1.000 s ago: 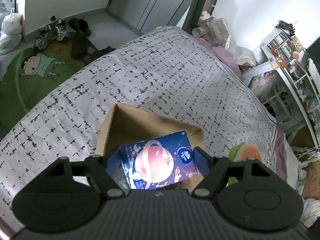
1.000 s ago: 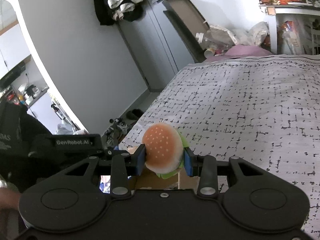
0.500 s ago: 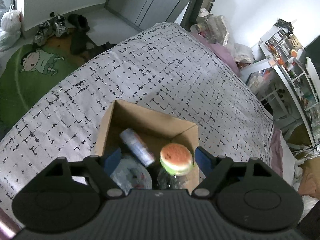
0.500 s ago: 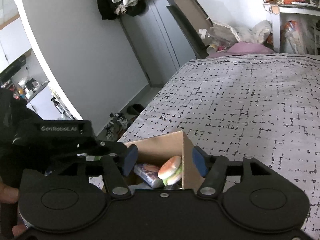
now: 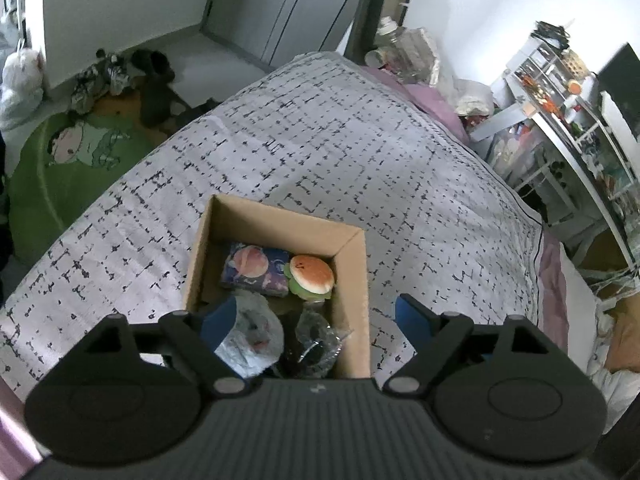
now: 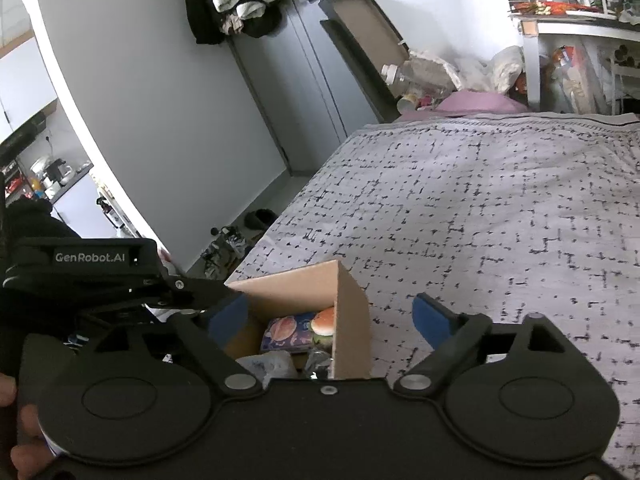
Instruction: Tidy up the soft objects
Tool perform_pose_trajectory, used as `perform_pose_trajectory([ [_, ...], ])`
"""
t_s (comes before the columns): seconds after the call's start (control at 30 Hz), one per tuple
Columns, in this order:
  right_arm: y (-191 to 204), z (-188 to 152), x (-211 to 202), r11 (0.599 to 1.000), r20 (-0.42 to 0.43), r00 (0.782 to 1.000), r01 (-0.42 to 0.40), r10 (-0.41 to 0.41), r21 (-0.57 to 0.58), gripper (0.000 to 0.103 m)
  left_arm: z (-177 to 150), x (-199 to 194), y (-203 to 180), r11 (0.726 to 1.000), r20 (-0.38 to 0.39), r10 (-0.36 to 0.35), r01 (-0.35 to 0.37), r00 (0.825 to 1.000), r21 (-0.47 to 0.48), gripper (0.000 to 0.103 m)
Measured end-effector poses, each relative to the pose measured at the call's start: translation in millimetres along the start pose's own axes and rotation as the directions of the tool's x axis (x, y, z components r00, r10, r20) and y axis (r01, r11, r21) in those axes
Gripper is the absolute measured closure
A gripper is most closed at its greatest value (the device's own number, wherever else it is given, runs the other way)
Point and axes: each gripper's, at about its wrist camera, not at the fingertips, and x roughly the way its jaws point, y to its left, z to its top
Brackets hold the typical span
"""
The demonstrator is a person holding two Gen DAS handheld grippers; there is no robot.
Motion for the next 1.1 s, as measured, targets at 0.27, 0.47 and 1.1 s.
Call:
perform_pose_trajectory([
  [0.27, -24.7, 0.2, -29.4, 1.000, 0.014, 0.999, 0.029, -0.029, 0.007, 0.003, -19.7, -12.8, -24.0, 0.999, 0.024, 0.013, -0.014, 1.000, 0.038, 0.015],
  [0.47, -39.8, 0.9, -58.5, 0.999, 0.037, 0.998, 0.051, -0.052, 0.015, 0.000, -38.1, -28.1, -42.3, 0.999, 0.034, -0.015, 0.013, 0.999, 0.052, 0.014],
  [1.1, -73.9, -10.2, -138.0, 0.996, 0.048, 0.995, 0.083, -0.083, 0.018, 0.000, -94.2, -84.9, -72.1, 0.995, 0.102, -0.015, 0.004, 0.995, 0.103, 0.001],
])
